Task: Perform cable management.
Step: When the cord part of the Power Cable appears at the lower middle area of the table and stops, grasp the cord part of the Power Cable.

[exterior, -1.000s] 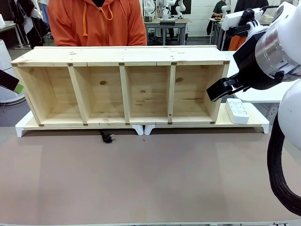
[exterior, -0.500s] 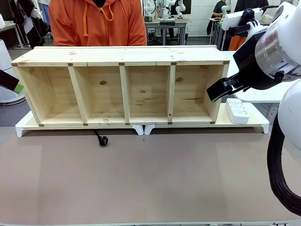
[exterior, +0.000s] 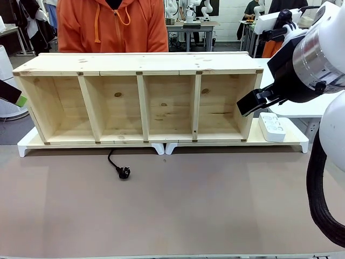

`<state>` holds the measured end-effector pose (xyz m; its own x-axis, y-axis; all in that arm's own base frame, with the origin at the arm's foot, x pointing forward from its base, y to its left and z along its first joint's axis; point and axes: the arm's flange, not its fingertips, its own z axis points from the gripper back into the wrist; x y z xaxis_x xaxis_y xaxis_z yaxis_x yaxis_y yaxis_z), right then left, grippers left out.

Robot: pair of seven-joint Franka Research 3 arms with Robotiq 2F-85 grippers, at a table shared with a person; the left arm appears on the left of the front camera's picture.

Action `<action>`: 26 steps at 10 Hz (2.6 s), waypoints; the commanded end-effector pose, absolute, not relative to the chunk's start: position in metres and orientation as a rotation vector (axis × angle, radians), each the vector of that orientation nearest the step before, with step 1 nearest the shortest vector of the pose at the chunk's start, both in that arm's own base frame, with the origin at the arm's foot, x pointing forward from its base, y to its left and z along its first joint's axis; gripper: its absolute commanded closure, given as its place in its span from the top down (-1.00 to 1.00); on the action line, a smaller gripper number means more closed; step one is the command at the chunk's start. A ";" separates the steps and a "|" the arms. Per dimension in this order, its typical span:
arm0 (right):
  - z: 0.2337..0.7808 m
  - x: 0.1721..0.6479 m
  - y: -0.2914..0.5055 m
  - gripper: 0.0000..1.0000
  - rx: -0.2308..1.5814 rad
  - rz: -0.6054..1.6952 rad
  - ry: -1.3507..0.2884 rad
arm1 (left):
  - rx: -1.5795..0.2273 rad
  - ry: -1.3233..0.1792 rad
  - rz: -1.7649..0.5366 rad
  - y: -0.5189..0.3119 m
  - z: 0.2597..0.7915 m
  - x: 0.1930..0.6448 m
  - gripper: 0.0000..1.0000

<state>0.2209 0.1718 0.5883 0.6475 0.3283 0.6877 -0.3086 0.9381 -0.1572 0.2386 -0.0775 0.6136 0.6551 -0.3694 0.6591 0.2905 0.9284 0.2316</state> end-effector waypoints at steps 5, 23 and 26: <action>0.588 0.221 0.172 1.00 -0.031 0.368 -0.787 | 0.109 -0.773 -0.371 -0.078 0.613 0.240 1.00; 0.588 0.221 0.172 1.00 -0.027 0.362 -0.787 | 0.109 -0.773 -0.371 -0.078 0.613 0.240 1.00; 0.598 0.251 0.209 1.00 -0.007 0.473 -0.723 | 0.109 -0.773 -0.371 -0.078 0.613 0.240 1.00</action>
